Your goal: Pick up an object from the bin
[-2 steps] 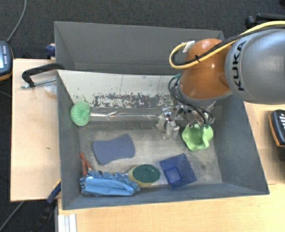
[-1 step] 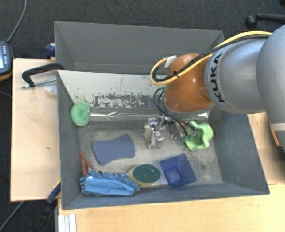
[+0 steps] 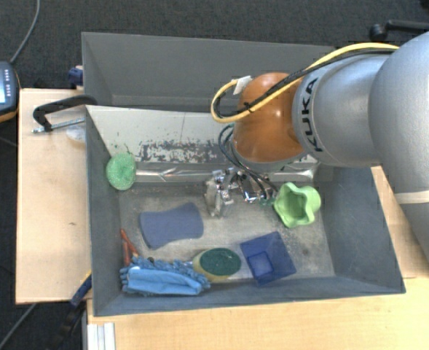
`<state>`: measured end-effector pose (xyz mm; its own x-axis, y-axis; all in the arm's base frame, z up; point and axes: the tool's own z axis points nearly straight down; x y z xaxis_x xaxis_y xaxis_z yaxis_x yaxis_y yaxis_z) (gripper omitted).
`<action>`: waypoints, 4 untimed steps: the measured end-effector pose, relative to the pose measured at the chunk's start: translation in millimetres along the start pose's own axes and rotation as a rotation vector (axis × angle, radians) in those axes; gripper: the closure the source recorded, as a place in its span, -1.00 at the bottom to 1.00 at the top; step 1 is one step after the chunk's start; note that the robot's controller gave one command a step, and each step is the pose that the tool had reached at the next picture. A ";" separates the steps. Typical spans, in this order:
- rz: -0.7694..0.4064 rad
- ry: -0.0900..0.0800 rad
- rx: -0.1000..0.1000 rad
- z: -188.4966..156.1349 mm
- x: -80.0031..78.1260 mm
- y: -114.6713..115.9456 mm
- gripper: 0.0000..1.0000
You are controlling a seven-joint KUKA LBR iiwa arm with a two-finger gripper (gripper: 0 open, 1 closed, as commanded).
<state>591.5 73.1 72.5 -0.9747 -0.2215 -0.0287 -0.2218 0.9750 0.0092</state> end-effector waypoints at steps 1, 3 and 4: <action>-0.017 -0.006 -0.003 1.8 -6.5 54.4 1.00; -0.177 -0.017 -0.007 2.4 -19.0 113.6 1.00; -0.172 -0.015 -0.004 2.7 -18.4 110.0 1.00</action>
Offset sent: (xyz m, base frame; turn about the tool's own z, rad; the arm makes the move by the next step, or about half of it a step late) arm -0.0064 0.0498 -0.0025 -0.0121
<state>585.0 184.5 71.4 -0.9219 -0.3849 -0.0448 -0.3856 0.9226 0.0072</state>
